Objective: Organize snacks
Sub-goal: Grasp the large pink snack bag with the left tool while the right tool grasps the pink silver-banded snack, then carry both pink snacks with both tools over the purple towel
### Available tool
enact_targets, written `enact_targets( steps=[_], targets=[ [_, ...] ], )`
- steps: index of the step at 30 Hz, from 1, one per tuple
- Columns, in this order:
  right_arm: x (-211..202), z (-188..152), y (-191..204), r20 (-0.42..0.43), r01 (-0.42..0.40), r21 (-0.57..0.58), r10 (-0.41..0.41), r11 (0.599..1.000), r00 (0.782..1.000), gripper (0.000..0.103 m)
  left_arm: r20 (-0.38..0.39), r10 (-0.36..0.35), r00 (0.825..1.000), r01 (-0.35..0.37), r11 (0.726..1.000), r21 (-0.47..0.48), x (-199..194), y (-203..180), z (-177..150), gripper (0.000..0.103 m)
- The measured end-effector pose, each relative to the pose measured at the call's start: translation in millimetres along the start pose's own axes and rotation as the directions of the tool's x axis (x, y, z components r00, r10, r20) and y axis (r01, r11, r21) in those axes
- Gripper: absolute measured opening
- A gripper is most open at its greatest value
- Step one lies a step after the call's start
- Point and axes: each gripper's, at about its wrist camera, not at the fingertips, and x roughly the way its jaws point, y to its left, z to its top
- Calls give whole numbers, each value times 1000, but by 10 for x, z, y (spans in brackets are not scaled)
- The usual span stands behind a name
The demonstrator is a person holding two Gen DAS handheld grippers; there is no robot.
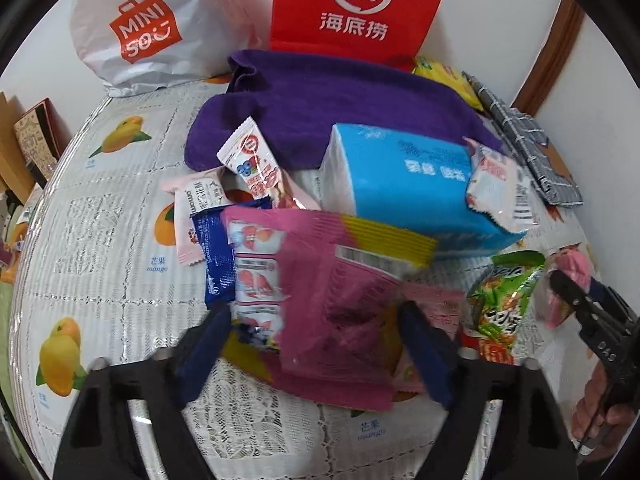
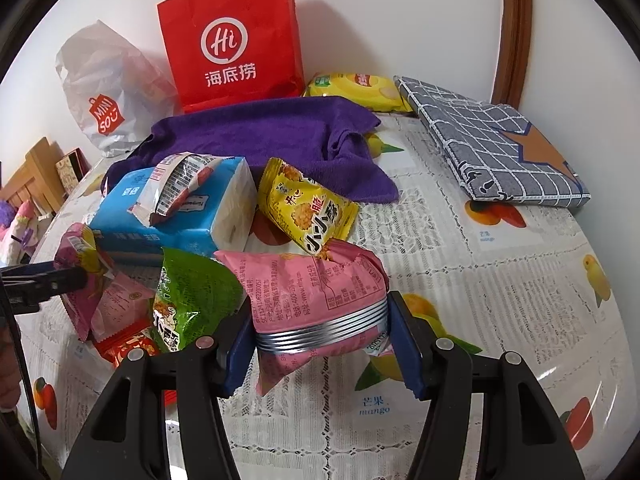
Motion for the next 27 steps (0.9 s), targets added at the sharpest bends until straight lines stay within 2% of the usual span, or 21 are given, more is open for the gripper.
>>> enact_targets(
  steps=[4, 9, 18, 27],
  targets=[
    [-31, 10, 23, 5, -6, -10, 6, 1000, 1000, 60, -7, -30, 1000, 30, 1000, 1, -56, 34, -11, 59],
    [-105, 57, 78, 20, -22, -23, 22, 1000, 1000, 60, -11, -43, 999, 43, 999, -20, -183, 111, -56, 58],
    [-347, 271, 218, 58, -39, -41, 42, 998, 997, 60, 64, -44, 997, 47, 998, -52, -625, 154, -38, 58],
    [-529, 659, 419, 104, -47, -74, 54, 996, 993, 59, 123, -82, 989, 88, 995, -45, -892, 90, 288, 58]
  ],
)
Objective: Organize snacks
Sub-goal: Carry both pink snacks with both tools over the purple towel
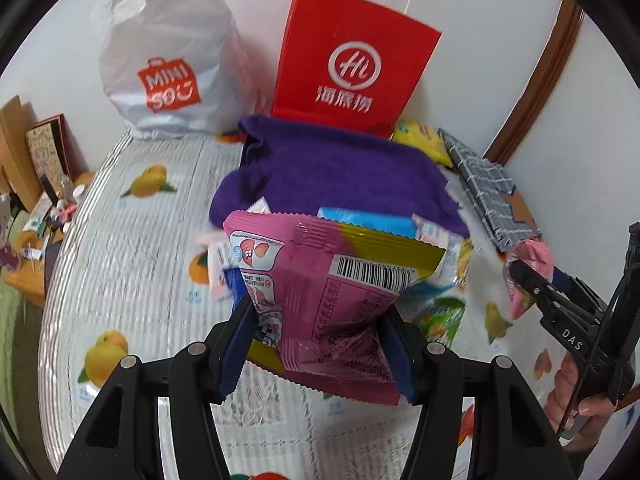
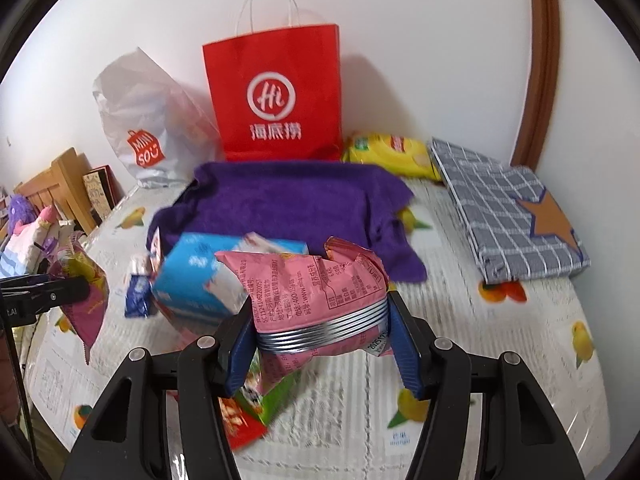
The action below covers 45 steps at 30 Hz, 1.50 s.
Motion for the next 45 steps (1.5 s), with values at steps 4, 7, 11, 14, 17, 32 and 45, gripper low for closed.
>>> enact_targets(
  steps=[4, 7, 11, 14, 17, 32, 45],
  targets=[
    [63, 284, 56, 16, -9, -3, 9, 1000, 1000, 59, 10, -18, 1000, 18, 1000, 12, 12, -52, 236, 58],
    [158, 563, 141, 37, -13, -22, 13, 1000, 999, 59, 28, -13, 1000, 12, 1000, 24, 45, -113, 469, 58],
    [318, 889, 242, 63, -16, -65, 21, 998, 998, 59, 46, -7, 999, 4, 999, 47, 140, -192, 797, 58],
    [459, 1088, 280, 74, -19, -85, 26, 996, 997, 59, 53, -14, 999, 11, 999, 52, 240, -209, 1041, 58],
    [660, 1269, 251, 74, -31, -80, 37, 996, 997, 59, 50, -7, 999, 5, 999, 50, 386, -195, 1263, 58],
    [1545, 1642, -237, 38, -8, -23, 8, 1000, 999, 59, 5, -33, 999, 32, 999, 22, 1291, -92, 2025, 58],
    [2182, 1428, -253, -120, -16, -64, 8, 998, 993, 59, -126, -3, 992, 1, 1000, -13, 1906, 223, 2041, 58]
  ],
)
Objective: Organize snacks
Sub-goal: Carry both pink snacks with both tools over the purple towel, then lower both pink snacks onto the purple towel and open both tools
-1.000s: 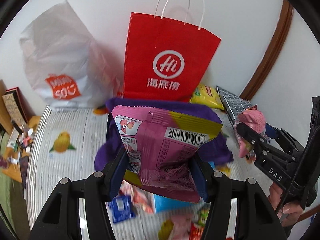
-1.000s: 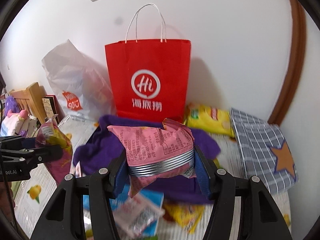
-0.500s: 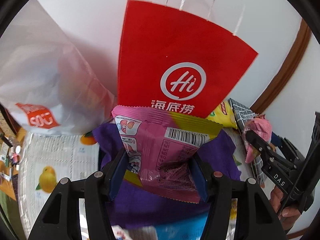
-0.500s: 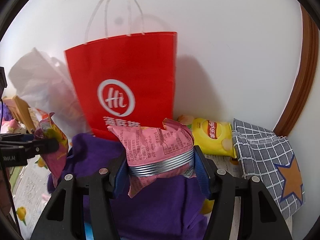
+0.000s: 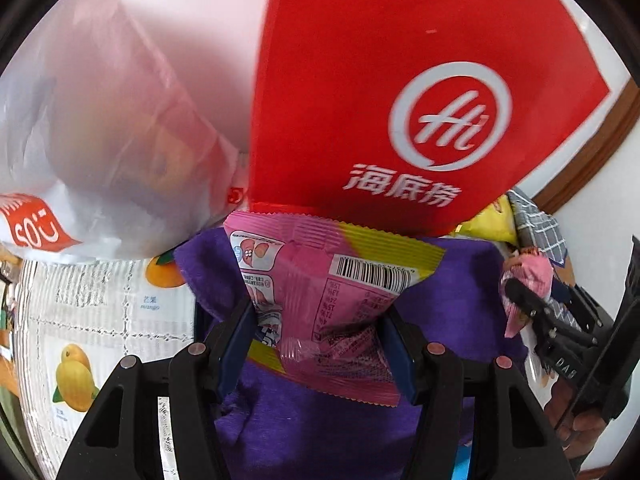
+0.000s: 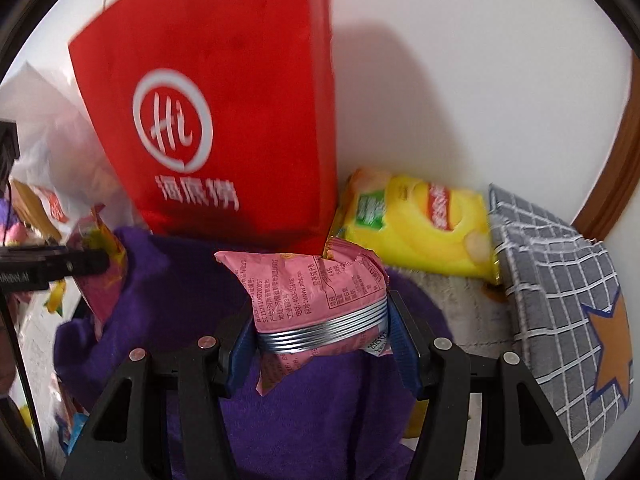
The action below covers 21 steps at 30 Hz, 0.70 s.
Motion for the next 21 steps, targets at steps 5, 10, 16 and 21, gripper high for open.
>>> enact_targets(
  steps=[5, 10, 16, 21],
  targets=[
    [125, -50, 129, -28, -3, -51, 1, 999, 1000, 59, -37, -5, 999, 5, 1000, -12, 105, 51, -12, 58],
    [245, -84, 187, -62, -4, -66, 0, 998, 998, 59, -60, 3, 998, -3, 1000, 0, 195, 6, -18, 58],
    [306, -117, 251, -86, 1, -88, -8, 996, 996, 60, -89, 7, 996, -6, 1000, 2, 285, -52, -33, 58],
    [334, -107, 282, -102, -1, -109, -10, 994, 995, 60, -103, 9, 995, -8, 1000, 6, 327, -90, -39, 58]
  ],
)
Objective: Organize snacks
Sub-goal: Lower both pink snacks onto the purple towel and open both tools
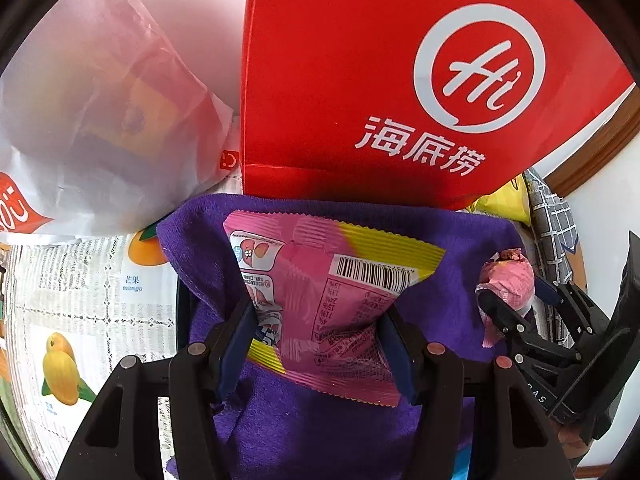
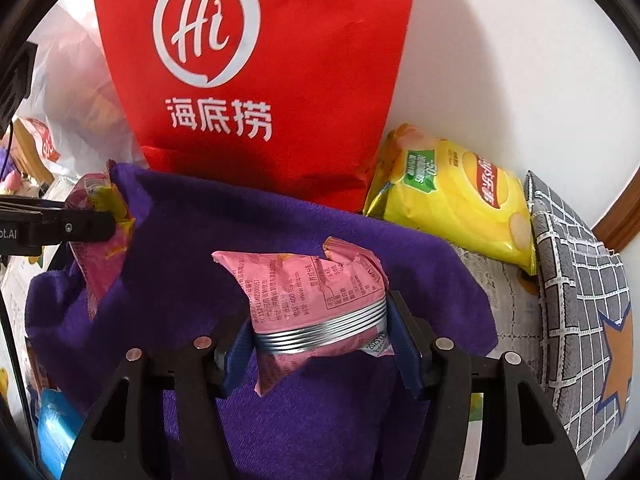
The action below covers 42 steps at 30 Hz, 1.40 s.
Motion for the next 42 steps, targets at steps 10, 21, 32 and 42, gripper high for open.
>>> enact_targets(
  steps=[10, 21, 32, 42],
  targets=[
    [-110, 46, 14, 21, -9, 1, 9, 1000, 1000, 80, -27, 6, 1000, -6, 1000, 10, 142, -142, -5, 59],
    [-418, 100, 68, 76, 5, -8, -5, 1000, 997, 82, -49, -18, 999, 20, 999, 32, 171, -251, -20, 74],
    [-813, 170, 48, 153, 80, 53, -87, 995, 984, 91, 80, -16, 997, 10, 998, 64, -265, -348, -38, 84],
    [-1466, -325, 38, 243, -16, 110, -12, 994, 970, 91, 226, -68, 972, 47, 994, 95, -937, -370, -142, 82]
  ],
)
